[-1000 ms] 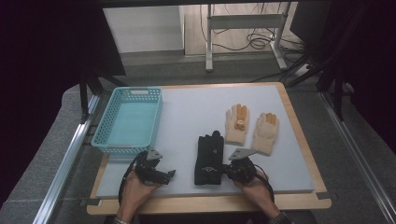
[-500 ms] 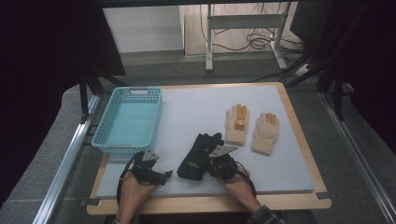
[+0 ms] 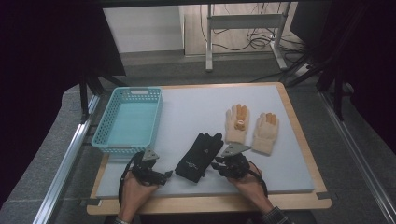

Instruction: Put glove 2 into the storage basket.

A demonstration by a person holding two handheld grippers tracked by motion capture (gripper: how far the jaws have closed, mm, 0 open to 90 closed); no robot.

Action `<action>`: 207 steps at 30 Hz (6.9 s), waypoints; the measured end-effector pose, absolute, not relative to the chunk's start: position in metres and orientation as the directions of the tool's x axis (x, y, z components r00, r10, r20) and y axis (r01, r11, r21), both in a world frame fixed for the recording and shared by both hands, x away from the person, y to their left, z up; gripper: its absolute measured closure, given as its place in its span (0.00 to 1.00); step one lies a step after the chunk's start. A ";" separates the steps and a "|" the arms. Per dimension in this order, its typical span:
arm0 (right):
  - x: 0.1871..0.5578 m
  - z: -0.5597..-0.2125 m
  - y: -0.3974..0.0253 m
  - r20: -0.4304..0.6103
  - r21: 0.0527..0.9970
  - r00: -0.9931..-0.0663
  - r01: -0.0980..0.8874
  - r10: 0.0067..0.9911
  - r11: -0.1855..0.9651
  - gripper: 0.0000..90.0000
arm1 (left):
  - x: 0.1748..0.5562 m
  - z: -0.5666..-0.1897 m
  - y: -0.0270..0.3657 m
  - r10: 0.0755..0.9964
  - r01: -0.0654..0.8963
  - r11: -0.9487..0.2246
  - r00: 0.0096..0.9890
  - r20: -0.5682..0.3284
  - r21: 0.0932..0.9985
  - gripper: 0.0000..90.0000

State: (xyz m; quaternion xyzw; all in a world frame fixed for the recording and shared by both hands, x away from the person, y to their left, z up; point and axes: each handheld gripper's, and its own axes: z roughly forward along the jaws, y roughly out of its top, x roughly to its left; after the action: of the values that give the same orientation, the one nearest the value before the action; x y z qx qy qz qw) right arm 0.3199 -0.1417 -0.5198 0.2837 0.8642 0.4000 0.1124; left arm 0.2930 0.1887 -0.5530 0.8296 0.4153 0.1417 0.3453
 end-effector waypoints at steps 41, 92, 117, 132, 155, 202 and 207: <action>0.340 -0.532 -0.244 -0.050 0.737 -0.645 0.491 0.763 0.464 0.27 | 0.284 -0.542 0.188 0.774 0.589 -0.402 0.628 -0.084 0.701 0.06; 0.341 -0.532 -0.244 -0.043 0.739 -0.647 0.492 0.761 0.461 0.27 | 0.342 -0.531 0.049 0.758 0.646 -0.529 0.651 -0.036 0.551 0.00; 0.340 -0.532 -0.244 -0.044 0.738 -0.646 0.493 0.762 0.461 0.27 | 0.353 -0.500 0.091 0.791 0.665 -0.452 0.607 -0.078 0.595 0.70; 0.340 -0.532 -0.244 -0.045 0.737 -0.646 0.493 0.762 0.462 0.26 | 0.373 -0.449 0.119 0.820 0.654 -0.420 0.571 -0.046 0.629 0.69; 0.340 -0.532 -0.244 -0.045 0.737 -0.647 0.493 0.761 0.462 0.26 | 0.413 -0.400 0.204 0.925 0.713 -0.310 0.380 0.025 0.629 0.69; 0.340 -0.532 -0.244 -0.046 0.737 -0.650 0.491 0.759 0.465 0.26 | 0.469 -0.473 0.322 0.990 0.919 -0.132 0.141 0.004 0.372 0.07; 0.340 -0.532 -0.244 -0.046 0.737 -0.650 0.491 0.759 0.465 0.26 | 0.457 -0.455 0.319 0.977 0.876 -0.138 0.196 -0.080 0.462 0.05</action>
State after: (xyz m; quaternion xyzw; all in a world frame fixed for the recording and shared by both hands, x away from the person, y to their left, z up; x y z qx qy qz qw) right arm 0.3402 -0.2439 -0.5322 0.3742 0.8350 0.3573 0.1874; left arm 0.4569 0.3193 -0.4551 0.7446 0.6223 0.1208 0.2091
